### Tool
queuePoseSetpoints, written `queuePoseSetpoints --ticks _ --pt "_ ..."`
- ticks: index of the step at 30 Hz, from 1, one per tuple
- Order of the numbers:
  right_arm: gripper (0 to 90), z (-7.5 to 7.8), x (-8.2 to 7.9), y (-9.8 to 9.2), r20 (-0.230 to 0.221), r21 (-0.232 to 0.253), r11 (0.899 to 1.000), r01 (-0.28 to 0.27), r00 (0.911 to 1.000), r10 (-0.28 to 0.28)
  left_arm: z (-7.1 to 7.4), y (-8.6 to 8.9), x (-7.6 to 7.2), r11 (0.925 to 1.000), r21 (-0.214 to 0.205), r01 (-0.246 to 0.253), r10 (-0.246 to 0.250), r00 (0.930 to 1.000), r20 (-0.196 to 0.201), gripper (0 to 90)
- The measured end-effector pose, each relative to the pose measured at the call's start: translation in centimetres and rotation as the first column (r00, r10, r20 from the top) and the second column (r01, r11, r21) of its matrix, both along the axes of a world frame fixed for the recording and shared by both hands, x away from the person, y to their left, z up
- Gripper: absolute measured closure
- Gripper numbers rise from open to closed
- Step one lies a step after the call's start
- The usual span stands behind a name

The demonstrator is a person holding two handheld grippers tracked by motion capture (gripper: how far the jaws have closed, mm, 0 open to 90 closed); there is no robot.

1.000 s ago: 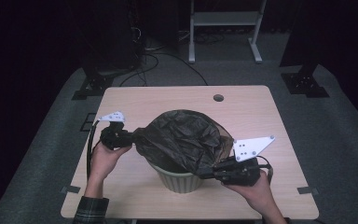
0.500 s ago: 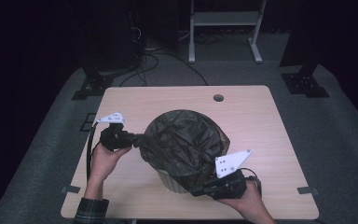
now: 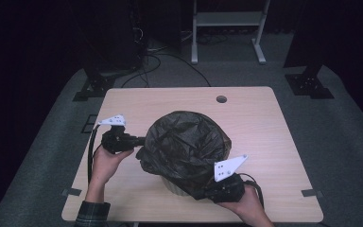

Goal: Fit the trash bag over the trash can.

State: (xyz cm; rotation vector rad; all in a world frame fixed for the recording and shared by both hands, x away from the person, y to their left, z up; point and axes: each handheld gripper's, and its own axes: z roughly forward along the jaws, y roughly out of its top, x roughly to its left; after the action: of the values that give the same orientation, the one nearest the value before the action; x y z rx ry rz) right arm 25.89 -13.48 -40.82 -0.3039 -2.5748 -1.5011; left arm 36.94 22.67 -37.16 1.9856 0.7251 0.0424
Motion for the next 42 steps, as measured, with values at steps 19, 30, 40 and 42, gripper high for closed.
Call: queuePoseSetpoints --ticks 19,30,40,42 --pt "90.0 -1.5 0.9 -1.5 0.005 -0.007 0.995 0.103 0.9947 -0.103 -1.4 -0.8 0.5 0.9919 0.125 -0.024 0.026 0.9996 -0.012 90.0" --pt "90.0 -4.3 2.0 -3.8 -0.026 -0.099 0.974 0.203 0.9781 -0.207 -4.0 -0.7 1.3 0.983 0.177 -0.051 0.063 0.9958 -0.066 90.0" --pt "90.0 -5.5 2.4 -4.7 -0.037 -0.147 0.959 0.24 0.9681 -0.248 -7.3 -1.2 2.4 0.9557 0.289 -0.055 0.093 0.9884 -0.12 90.0" --pt "90.0 -5.6 2.6 -4.8 -0.041 -0.152 0.957 0.248 0.9656 -0.257 -7.7 -1.3 2.5 0.9548 0.293 -0.052 0.091 0.9886 -0.12 90.0"
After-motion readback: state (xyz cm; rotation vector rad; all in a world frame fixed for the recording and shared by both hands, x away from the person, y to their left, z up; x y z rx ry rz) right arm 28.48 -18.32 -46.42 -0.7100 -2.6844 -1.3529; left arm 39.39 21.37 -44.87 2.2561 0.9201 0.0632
